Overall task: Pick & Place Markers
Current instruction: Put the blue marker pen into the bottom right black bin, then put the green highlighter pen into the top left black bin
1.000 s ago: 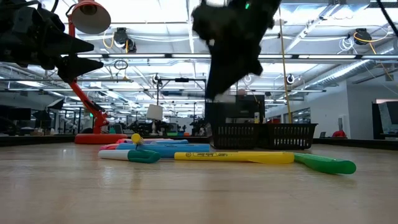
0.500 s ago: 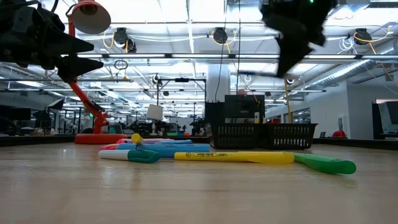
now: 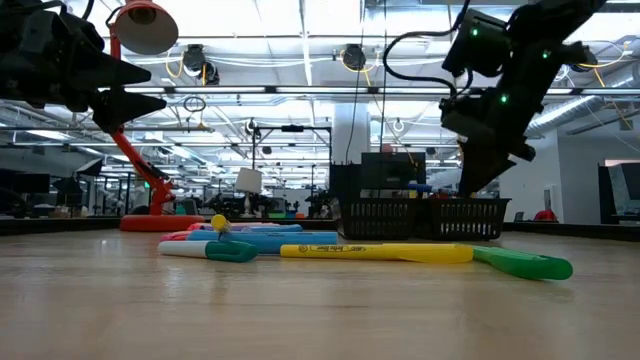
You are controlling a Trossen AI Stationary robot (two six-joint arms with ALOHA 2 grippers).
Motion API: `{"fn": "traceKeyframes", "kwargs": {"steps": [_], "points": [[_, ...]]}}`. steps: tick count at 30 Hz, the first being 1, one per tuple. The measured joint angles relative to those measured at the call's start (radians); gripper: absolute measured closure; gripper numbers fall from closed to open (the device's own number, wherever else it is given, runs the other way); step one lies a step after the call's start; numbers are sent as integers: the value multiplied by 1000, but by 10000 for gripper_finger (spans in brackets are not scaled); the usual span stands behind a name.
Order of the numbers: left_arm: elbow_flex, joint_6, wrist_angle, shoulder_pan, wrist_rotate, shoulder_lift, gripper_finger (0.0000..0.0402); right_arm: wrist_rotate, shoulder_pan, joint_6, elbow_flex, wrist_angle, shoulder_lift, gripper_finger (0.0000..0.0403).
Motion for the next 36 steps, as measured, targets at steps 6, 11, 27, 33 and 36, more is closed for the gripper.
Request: {"fn": "traceKeyframes", "kwargs": {"steps": [6,11,27,33,36], "points": [[0,0,0,0,0,0,78,15,-10,33,-12,42,-7,331],[0,0,-1,0,0,0,78,15,-8,35,-12,43,-7,282],[0,0,-4,0,0,0,78,-313,-5,28,-12,223,-280,249],[0,0,-3,0,0,0,78,-377,47,-87,-12,277,-409,245],[0,0,-2,0,0,0,78,-373,73,-179,-17,319,-436,248]]}}
